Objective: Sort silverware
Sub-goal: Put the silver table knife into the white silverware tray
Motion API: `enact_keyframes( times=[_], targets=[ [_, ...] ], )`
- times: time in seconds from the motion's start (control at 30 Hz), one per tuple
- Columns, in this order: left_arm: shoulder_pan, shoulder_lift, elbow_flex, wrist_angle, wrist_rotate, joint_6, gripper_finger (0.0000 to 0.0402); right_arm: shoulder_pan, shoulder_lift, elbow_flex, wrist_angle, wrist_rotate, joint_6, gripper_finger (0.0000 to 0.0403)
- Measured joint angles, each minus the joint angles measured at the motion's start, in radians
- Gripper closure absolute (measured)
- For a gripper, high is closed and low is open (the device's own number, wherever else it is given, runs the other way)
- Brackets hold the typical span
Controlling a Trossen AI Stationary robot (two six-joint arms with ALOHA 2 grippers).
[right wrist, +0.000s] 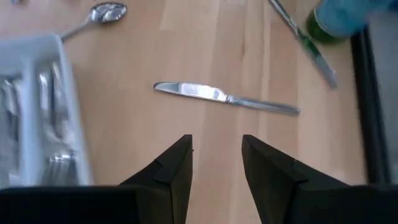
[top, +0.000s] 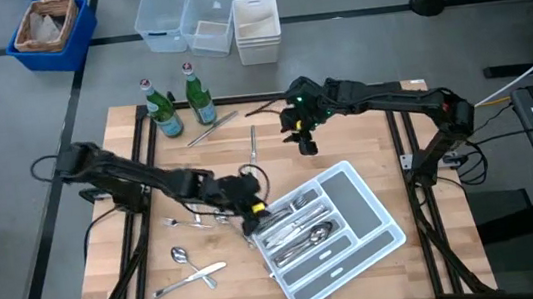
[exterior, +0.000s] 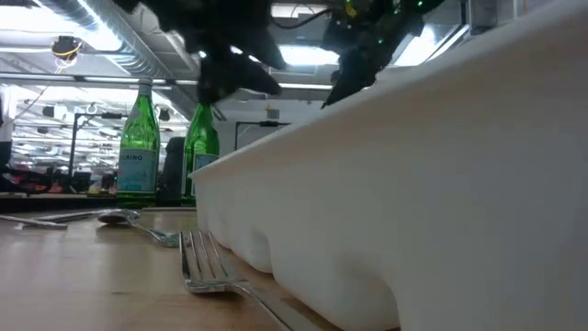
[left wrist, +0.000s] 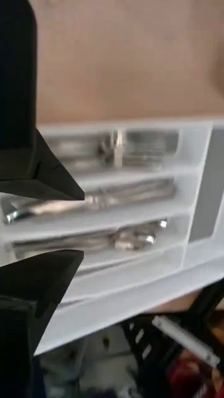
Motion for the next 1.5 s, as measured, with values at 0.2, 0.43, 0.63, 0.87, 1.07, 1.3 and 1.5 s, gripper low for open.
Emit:
enact_keyframes(
  times=[0.2,0.43,0.63,0.87,1.07,1.3,1.5],
  targets=[
    [-0.005,-0.144,0.000,-0.242,-0.124,0.007,0.0274,0.043,0.062,0.000,0.091,0.025,-0.263,0.0260],
    [-0.002,-0.231,0.000,-0.388,-0.233,0.008,0.0274,0.100,0.147,0.000,0.288,0.070,-0.437,0.0260],
    [0.004,-0.245,0.000,-0.422,-0.267,-0.002,0.0274,0.112,0.233,0.000,0.378,0.148,-0.475,0.0260],
    [0.010,-0.245,0.000,-0.422,-0.279,-0.053,0.0274,0.110,0.273,0.000,0.346,0.255,-0.171,0.0260],
    [0.033,-0.245,0.000,-0.438,-0.292,-0.127,0.0274,0.110,0.283,0.000,0.448,0.268,0.495,0.0260],
    [0.083,-0.245,0.000,-0.495,-0.292,-0.123,0.0274,0.111,0.310,0.000,0.469,0.290,1.131,0.0260],
    [0.143,-0.245,0.000,-0.643,-0.255,-0.085,0.0274,0.111,0.376,0.000,0.472,0.318,1.471,0.0260]
  ],
)
